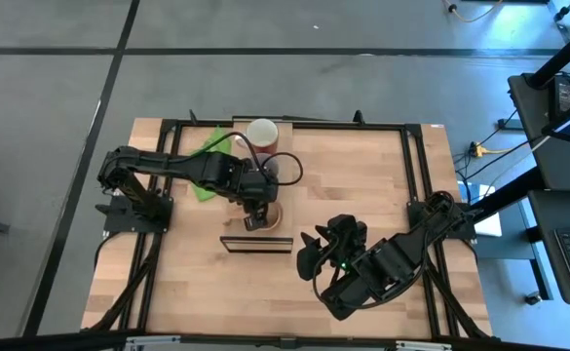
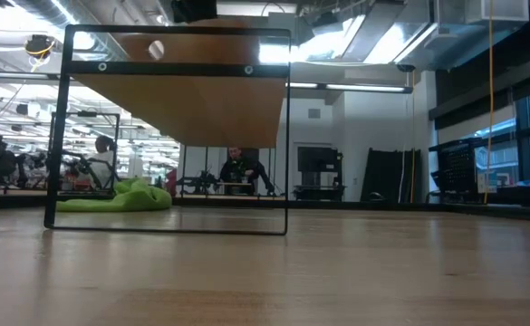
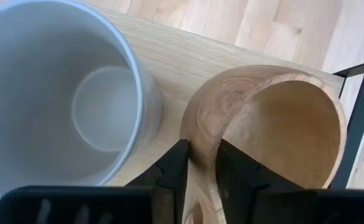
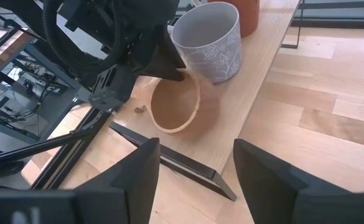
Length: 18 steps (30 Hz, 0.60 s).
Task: Stack small to large cups/mugs on shelf
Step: Put the brown mug on the shelf
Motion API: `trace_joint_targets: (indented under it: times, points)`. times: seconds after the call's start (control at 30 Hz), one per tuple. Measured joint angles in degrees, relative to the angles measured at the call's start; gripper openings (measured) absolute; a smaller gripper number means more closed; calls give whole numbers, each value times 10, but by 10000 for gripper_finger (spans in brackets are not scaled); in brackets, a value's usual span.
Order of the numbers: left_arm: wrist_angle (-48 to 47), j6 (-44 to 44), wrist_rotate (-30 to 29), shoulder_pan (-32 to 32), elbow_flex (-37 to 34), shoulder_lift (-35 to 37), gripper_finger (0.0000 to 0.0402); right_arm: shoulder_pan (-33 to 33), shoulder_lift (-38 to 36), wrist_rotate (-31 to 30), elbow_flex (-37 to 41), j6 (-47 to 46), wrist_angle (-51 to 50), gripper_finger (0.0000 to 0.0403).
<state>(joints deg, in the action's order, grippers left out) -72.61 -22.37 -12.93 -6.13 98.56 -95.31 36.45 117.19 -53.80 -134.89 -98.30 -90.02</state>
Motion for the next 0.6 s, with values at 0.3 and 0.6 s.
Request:
trace_joint_targets:
  times: [0.3, 0.6]
  points:
    - [5, 3, 0, 0, 0, 0, 71, 0, 0, 0, 0, 0, 0, 206]
    - [19, -5, -4, -23, 19, 22, 71, 0, 0, 11, 0, 9, 0, 206]
